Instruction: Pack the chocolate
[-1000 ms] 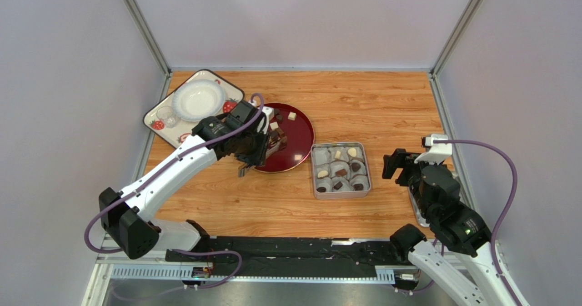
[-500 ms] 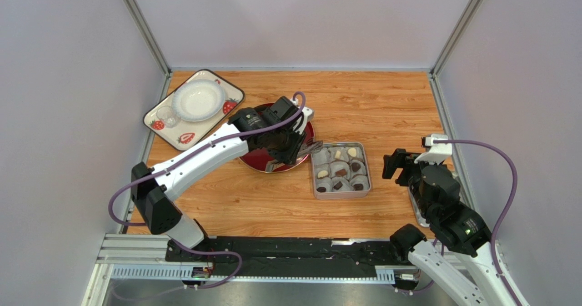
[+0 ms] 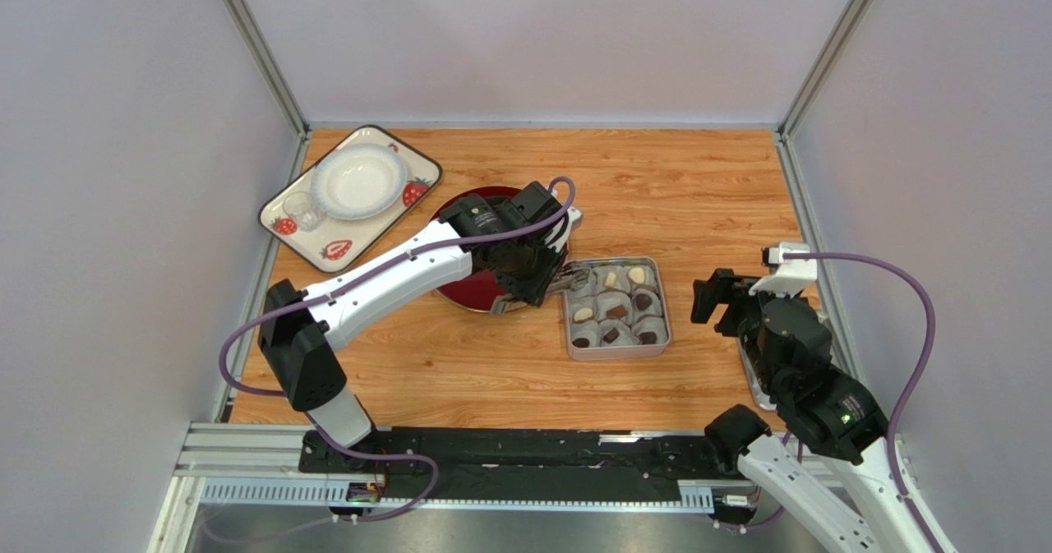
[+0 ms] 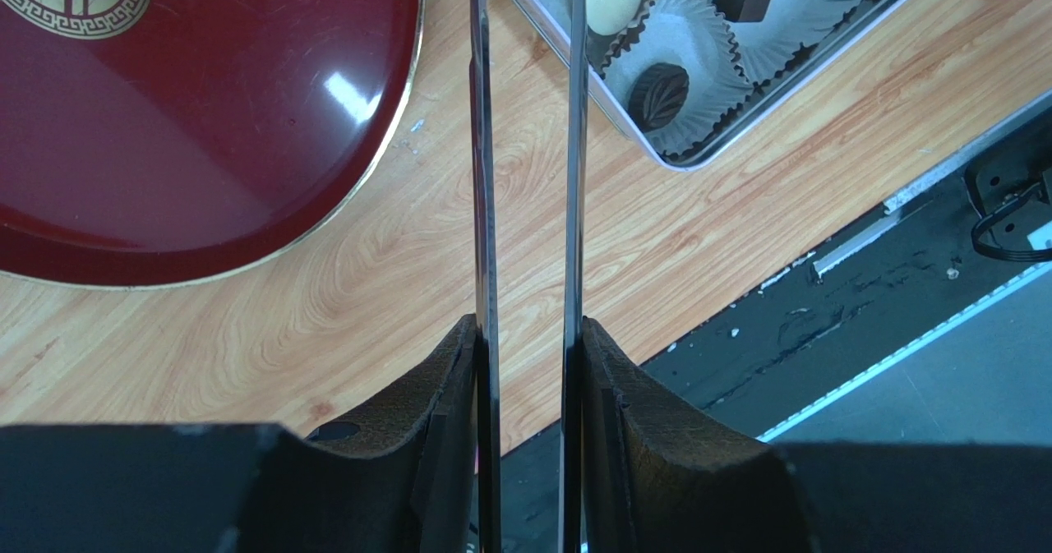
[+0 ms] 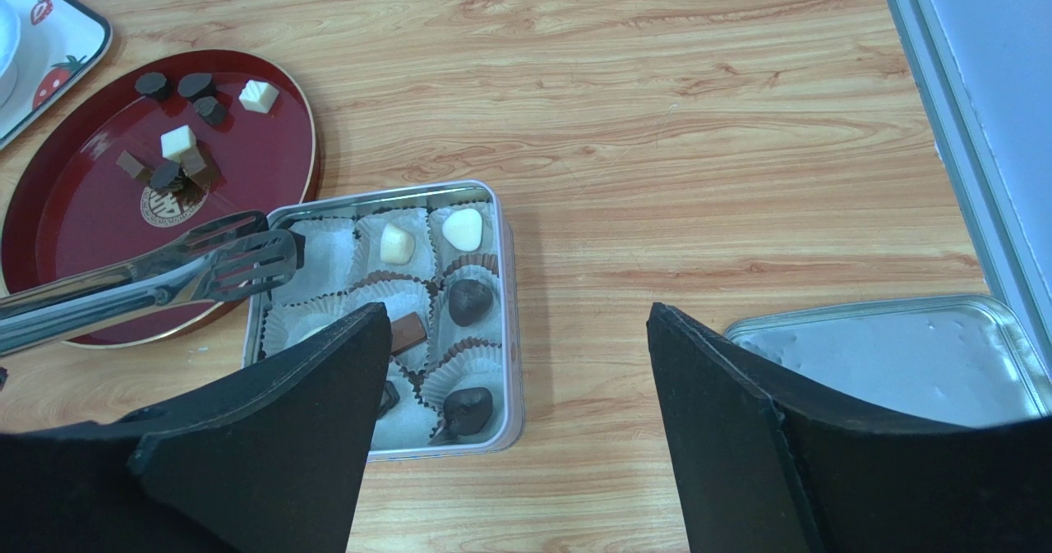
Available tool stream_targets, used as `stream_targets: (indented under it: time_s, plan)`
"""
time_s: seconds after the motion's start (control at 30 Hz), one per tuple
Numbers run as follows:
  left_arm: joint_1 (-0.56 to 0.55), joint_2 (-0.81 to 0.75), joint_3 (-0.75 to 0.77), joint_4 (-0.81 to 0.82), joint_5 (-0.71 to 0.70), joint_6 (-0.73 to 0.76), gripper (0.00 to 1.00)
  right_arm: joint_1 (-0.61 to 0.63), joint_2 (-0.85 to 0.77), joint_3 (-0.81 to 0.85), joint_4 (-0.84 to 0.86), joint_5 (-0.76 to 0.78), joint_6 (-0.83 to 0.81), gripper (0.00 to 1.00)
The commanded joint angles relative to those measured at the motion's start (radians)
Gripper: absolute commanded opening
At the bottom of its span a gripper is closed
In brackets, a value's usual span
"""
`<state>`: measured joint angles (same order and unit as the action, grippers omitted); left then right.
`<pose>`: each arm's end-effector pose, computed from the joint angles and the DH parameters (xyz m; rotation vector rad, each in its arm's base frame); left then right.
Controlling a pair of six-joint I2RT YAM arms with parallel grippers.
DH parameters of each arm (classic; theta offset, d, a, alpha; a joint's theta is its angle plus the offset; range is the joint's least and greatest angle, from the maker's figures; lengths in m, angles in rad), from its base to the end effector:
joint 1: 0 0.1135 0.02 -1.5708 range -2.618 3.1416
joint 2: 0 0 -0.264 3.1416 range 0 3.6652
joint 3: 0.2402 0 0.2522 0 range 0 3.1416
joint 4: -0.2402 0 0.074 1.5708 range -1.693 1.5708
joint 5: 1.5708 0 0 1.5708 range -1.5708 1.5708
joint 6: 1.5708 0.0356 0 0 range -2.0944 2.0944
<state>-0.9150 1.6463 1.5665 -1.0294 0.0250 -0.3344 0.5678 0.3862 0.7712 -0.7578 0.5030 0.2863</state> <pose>0.2052 -0.2682 0.3189 0.7958 2.6355 -0.4063 0.0749 0.0274 0.3222 0.0624 1.8956 0.0913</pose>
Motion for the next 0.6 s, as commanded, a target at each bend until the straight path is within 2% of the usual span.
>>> stream_targets:
  time_s: [0.0,0.17,0.57]
  plan:
    - [-0.007,0.012,0.049,-0.003,-0.01,0.015,0.36,-0.002,-0.007,0.0,0.044,0.002,-0.015,0.8]
    - [-0.008,0.015,0.049,-0.006,-0.013,0.012,0.42,-0.002,-0.007,0.002,0.043,0.002,-0.016,0.8]
    - [-0.01,0.021,0.05,0.003,-0.022,0.012,0.47,-0.002,-0.007,0.002,0.041,0.003,-0.015,0.8]
